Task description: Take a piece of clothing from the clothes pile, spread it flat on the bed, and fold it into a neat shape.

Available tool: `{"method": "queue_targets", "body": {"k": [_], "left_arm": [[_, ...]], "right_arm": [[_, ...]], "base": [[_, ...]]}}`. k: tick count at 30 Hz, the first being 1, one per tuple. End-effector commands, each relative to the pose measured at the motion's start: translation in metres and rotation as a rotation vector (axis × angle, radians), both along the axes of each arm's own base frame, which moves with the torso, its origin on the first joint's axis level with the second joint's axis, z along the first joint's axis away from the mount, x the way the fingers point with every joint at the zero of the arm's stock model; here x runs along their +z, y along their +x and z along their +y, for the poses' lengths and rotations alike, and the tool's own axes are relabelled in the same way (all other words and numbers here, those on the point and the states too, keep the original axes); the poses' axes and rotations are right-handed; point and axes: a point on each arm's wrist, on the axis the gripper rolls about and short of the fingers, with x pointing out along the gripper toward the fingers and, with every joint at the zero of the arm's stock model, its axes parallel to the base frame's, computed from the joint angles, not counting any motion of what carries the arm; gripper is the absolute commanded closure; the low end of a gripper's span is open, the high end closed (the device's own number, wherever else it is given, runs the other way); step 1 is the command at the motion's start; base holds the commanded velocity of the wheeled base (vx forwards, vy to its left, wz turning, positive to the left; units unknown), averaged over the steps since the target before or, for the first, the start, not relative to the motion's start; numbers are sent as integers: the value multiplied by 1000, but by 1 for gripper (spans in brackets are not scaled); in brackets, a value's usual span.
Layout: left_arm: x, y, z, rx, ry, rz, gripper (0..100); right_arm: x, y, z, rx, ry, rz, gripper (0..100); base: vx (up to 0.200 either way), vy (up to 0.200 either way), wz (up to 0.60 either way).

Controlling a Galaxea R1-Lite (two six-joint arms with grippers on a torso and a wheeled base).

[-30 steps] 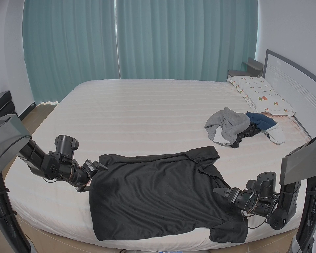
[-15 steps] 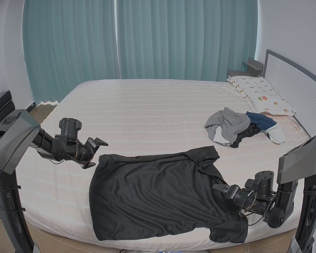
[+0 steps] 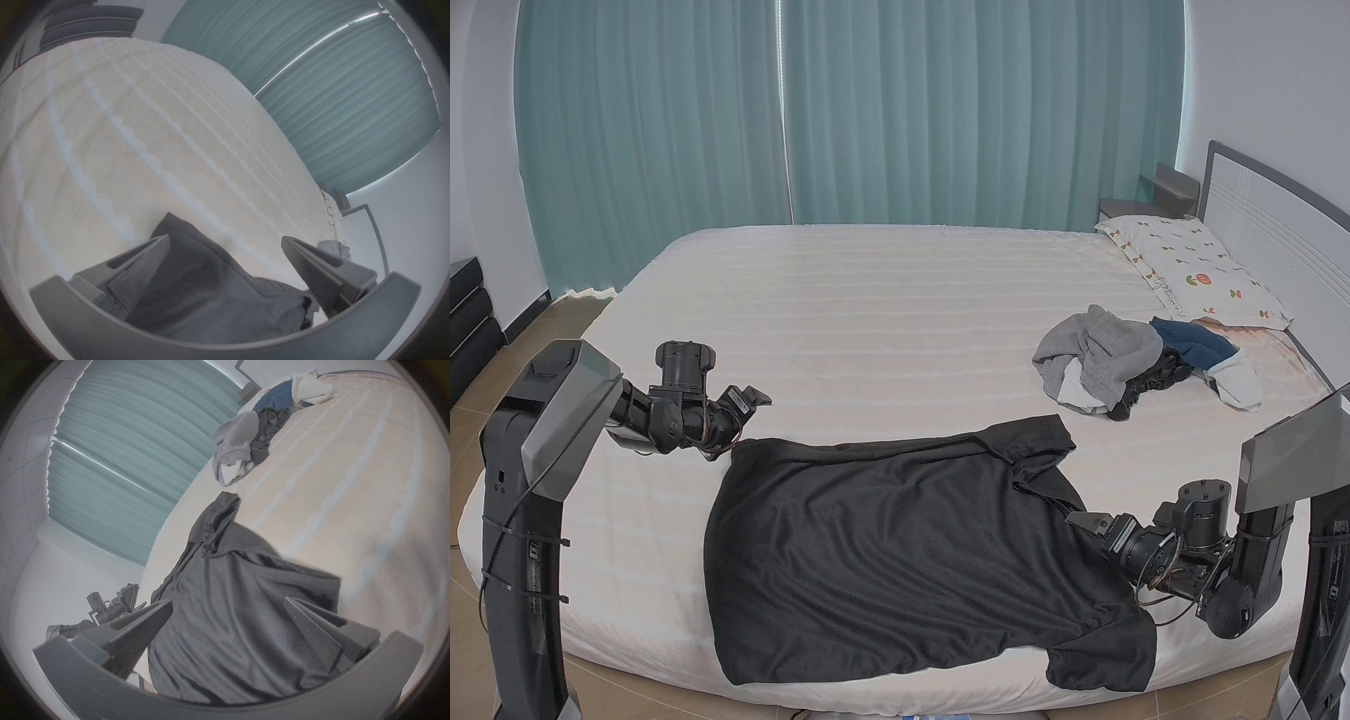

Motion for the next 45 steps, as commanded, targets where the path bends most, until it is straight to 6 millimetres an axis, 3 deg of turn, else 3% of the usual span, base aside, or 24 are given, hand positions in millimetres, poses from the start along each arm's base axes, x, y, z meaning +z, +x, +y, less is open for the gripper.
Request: {"method": "queue_targets", "body": {"k": [1, 5, 19, 20, 24, 32, 40, 45], "left_arm": [[-34, 11, -1, 24, 32, 27, 0], [-39, 17, 0, 81, 59, -44, 0], [-51, 11, -9, 92, 106, -29, 0], [-51, 11, -9, 97, 115, -32, 100], [-48, 10, -6, 115, 110, -30, 100], [-22, -2, 9, 153, 76, -44, 100], [-31, 18, 10, 173, 65, -230, 100], [-36, 22, 10, 179, 66, -251, 100]], "right_arm": [[-10, 8, -5, -27, -3, 7, 0], [-12, 7, -4, -22, -3, 13, 0], [-12, 8, -3, -20, -2, 12, 0], [-12, 8, -3, -20, -2, 12, 0], [-12, 9, -3, -20, -1, 8, 0], [-13, 9, -4, -23, -2, 12, 0], [-13, 12, -3, -24, 1, 2, 0], [-12, 16, -3, -56, -10, -19, 0]], "base": [[0, 0, 0], [0, 0, 0], [0, 0, 0], [0, 0, 0], [0, 0, 0], [0, 0, 0], [0, 0, 0], [0, 0, 0]]}}
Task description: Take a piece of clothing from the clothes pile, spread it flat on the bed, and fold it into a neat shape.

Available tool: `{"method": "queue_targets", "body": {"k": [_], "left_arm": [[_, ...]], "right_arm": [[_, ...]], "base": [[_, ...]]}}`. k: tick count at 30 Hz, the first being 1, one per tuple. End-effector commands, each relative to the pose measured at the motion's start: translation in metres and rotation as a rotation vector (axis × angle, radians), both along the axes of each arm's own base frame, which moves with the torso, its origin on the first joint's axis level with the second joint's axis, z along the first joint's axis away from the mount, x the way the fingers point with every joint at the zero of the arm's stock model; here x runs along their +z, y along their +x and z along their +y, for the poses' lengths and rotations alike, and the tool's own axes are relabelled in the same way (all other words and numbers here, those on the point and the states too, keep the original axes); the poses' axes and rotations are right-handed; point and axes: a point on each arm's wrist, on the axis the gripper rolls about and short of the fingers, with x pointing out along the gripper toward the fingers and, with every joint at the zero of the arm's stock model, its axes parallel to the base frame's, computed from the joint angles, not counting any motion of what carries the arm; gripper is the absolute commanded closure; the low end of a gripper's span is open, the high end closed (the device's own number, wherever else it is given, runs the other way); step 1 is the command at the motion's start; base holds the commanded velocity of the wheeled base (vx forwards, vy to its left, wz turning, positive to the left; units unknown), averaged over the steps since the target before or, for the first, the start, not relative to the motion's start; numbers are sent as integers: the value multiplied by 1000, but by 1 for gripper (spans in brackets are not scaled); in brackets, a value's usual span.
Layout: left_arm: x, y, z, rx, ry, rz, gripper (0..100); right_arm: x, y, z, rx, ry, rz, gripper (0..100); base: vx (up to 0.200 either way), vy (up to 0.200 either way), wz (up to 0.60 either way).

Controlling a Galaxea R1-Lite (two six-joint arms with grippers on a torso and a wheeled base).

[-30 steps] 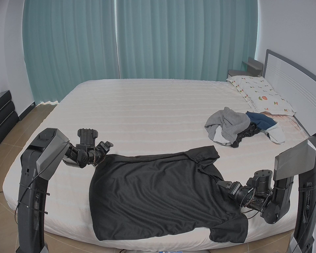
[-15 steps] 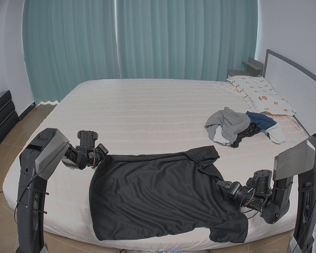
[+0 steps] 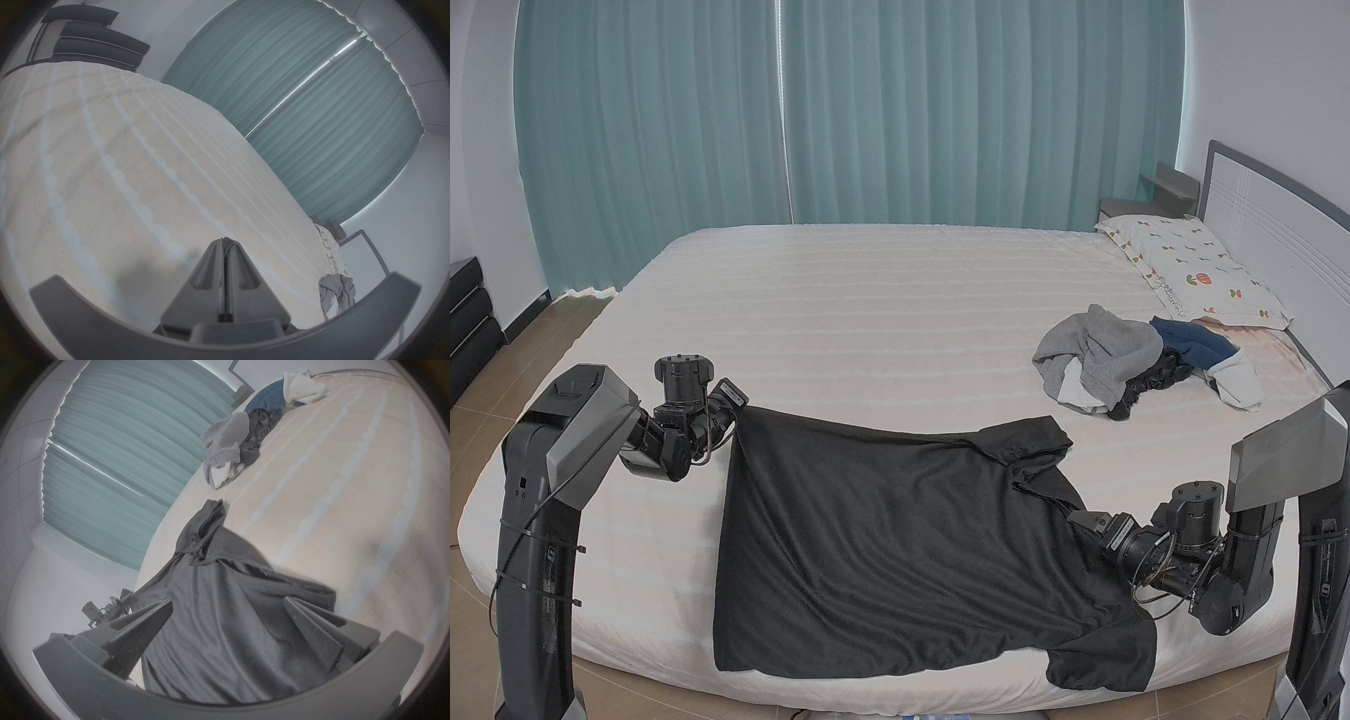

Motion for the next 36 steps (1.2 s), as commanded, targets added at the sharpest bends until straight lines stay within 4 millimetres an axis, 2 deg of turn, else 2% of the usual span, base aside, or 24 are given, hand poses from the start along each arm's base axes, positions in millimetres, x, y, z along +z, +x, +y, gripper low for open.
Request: {"method": "queue_targets", "body": {"k": [1, 11, 15, 16, 17, 21, 26, 27, 31, 36], "left_arm": [[-15, 4, 1, 12, 5, 12, 100], [-12, 9, 8, 97, 0, -57, 100], [-19, 6, 3, 82, 2, -40, 100], [-21, 5, 1, 74, 3, -29, 100], [-22, 4, -3, 64, 2, -24, 0], [-22, 3, -4, 56, -4, -29, 0], [-22, 2, 1, 74, -4, -18, 0], [-23, -2, 5, 85, -12, -3, 0], [-15, -8, 12, 105, -43, 0, 0], [-20, -10, 14, 118, -40, 14, 0]], "right_arm": [[2, 7, 0, -26, -3, -39, 0], [12, 33, 7, -122, -18, -157, 0], [7, 41, 14, -110, -13, -171, 0], [4, 44, 21, -94, -14, -176, 0], [4, 47, 25, -91, -17, -187, 0], [16, 63, 31, -63, -72, -225, 0], [22, 80, 41, -17, -158, -202, 0], [26, 90, 43, 10, -228, -218, 0], [25, 109, 48, 59, -332, -216, 0], [16, 125, 67, 87, -368, -166, 0]], "base": [[0, 0, 0], [0, 0, 0], [0, 0, 0], [0, 0, 0], [0, 0, 0], [0, 0, 0], [0, 0, 0], [0, 0, 0], [0, 0, 0], [0, 0, 0]]}}
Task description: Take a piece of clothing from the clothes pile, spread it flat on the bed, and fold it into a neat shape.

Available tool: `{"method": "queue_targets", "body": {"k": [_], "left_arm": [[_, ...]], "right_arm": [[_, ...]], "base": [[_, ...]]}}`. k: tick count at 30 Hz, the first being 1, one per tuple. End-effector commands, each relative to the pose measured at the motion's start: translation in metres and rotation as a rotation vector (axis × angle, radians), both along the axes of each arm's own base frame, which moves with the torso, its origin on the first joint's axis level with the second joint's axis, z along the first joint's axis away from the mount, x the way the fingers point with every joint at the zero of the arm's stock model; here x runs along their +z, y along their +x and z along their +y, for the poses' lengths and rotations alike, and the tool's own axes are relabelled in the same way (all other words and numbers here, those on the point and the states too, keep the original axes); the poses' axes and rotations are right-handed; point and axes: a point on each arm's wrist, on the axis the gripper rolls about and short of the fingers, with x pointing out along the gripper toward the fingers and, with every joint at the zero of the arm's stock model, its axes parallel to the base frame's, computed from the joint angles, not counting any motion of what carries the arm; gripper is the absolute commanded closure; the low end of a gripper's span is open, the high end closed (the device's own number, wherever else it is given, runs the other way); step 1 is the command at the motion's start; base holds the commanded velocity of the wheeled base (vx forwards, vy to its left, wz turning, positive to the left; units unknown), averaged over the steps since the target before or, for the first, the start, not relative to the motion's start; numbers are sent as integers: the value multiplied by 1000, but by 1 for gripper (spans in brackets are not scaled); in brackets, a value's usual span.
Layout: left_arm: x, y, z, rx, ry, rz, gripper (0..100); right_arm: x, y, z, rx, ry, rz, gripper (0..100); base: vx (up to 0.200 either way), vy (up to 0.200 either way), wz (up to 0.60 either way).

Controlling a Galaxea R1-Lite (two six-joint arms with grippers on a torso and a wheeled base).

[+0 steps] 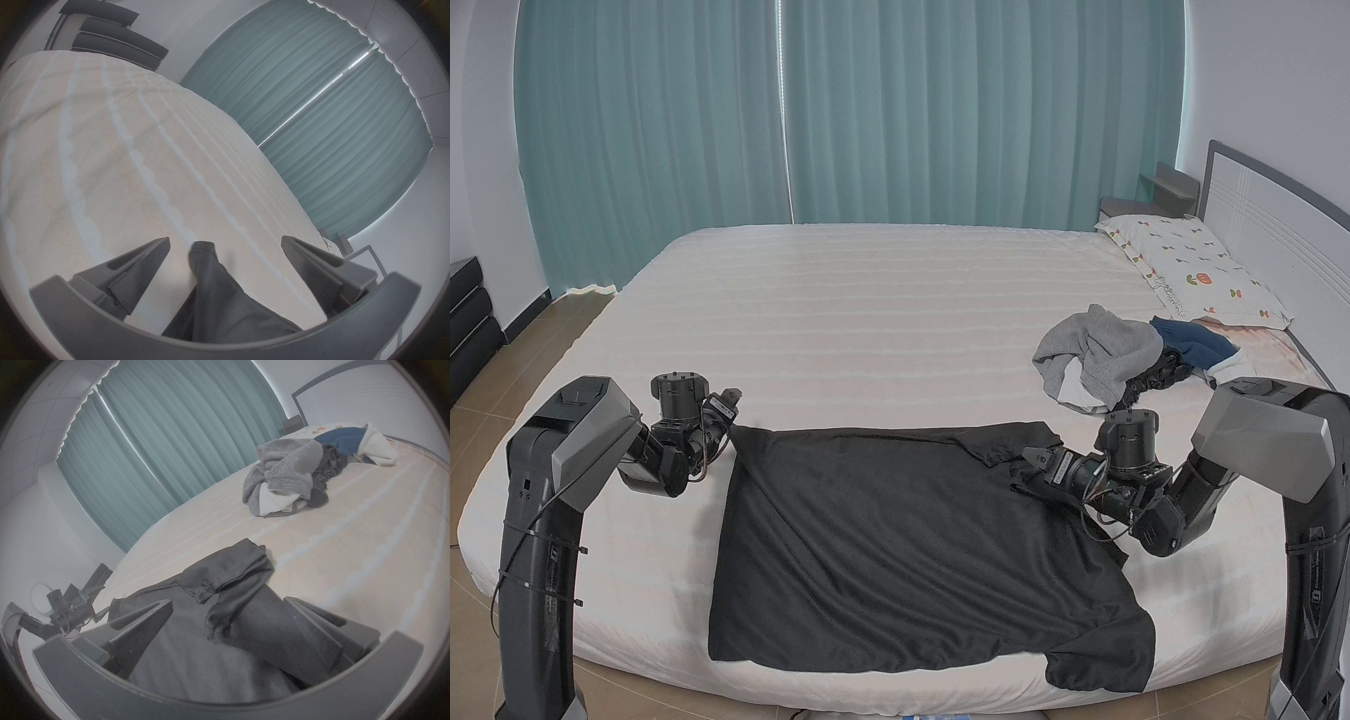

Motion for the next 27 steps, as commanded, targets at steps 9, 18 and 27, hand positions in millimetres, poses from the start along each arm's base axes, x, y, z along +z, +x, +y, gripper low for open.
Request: {"method": "queue_targets", "body": {"k": [9, 18, 27], "left_arm": [[1, -5, 5, 17, -3, 18, 0], [2, -4, 5, 17, -2, 15, 0], [2, -4, 5, 16, 0, 13, 0]], "right_arm": [[-18, 35, 28, -38, -205, 43, 0], [-26, 31, 43, 14, -269, 32, 0], [-36, 32, 42, 20, -355, 32, 100]], "base": [[0, 0, 0], [0, 0, 0], [0, 0, 0]]}}
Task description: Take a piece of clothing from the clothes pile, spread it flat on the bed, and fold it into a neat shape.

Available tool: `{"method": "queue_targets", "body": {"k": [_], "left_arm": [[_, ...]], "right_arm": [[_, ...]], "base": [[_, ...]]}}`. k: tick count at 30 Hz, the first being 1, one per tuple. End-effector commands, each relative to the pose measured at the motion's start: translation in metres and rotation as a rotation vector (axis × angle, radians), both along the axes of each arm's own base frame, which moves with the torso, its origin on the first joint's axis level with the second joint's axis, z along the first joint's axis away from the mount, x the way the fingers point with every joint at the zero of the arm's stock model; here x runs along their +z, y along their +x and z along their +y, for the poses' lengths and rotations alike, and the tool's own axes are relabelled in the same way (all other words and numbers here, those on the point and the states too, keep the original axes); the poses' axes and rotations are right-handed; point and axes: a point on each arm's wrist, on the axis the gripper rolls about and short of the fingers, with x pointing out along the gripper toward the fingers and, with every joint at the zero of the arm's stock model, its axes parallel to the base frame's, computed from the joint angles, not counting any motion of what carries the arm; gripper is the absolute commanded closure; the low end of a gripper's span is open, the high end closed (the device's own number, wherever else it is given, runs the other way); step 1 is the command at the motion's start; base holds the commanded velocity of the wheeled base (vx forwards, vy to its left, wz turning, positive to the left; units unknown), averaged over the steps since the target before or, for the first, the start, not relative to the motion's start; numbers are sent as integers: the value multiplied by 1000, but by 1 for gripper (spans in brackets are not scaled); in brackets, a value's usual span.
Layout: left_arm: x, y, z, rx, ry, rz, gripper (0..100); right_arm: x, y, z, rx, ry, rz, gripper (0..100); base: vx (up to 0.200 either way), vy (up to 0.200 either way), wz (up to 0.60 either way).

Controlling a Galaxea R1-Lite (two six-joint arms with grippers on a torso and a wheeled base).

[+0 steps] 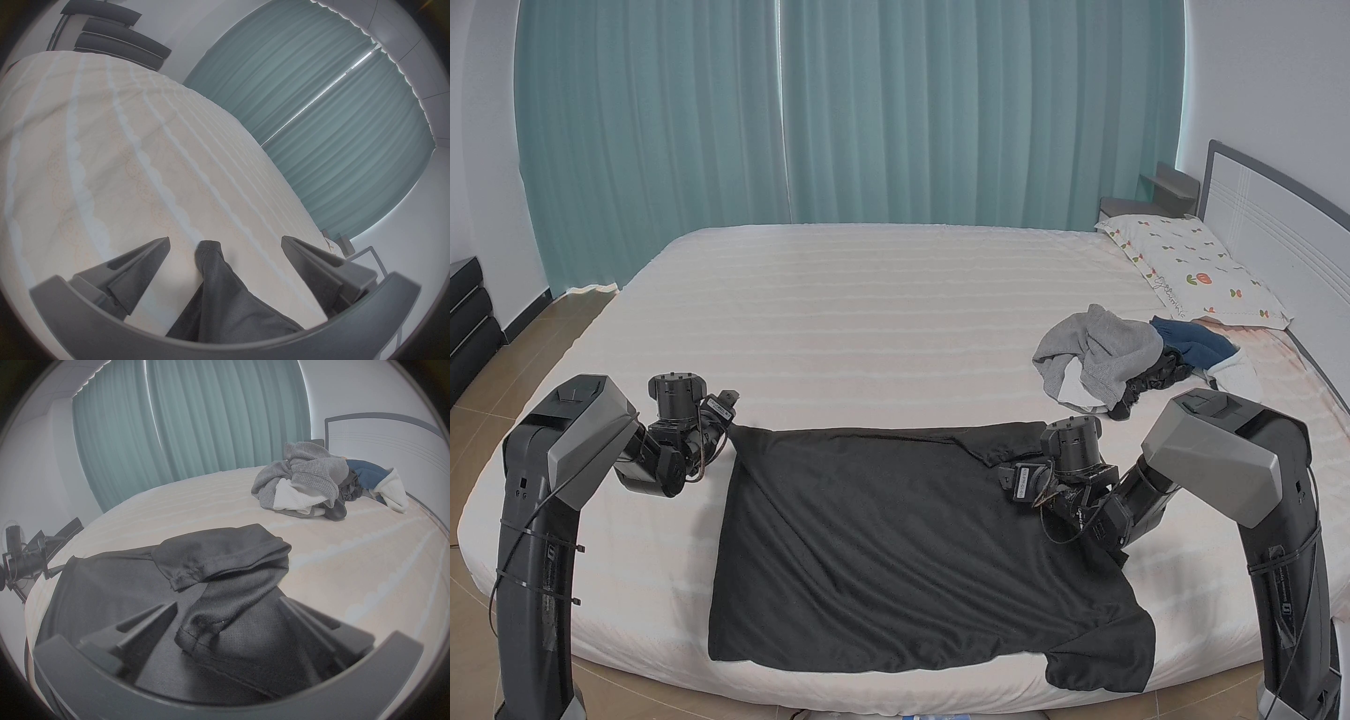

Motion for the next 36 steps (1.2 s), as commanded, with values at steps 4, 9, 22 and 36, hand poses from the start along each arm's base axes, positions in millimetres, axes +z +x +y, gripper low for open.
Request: {"method": "queue_targets", "body": {"k": [4, 9, 22, 36], "left_arm": [[0, 0, 0, 0, 0, 0, 0], [0, 0, 0, 0, 1, 6, 0], [-2, -1, -1, -4, 0, 23, 0], [-3, -1, -2, -7, 3, 28, 0]], "right_arm": [[0, 4, -7, -18, 2, -5, 100], [11, 19, -32, -80, 29, -75, 100], [7, 44, -77, -176, 75, -171, 100], [-1, 39, -81, -147, 162, -151, 0]], "base": [[0, 0, 0], [0, 0, 0], [0, 0, 0], [0, 0, 0]]}}
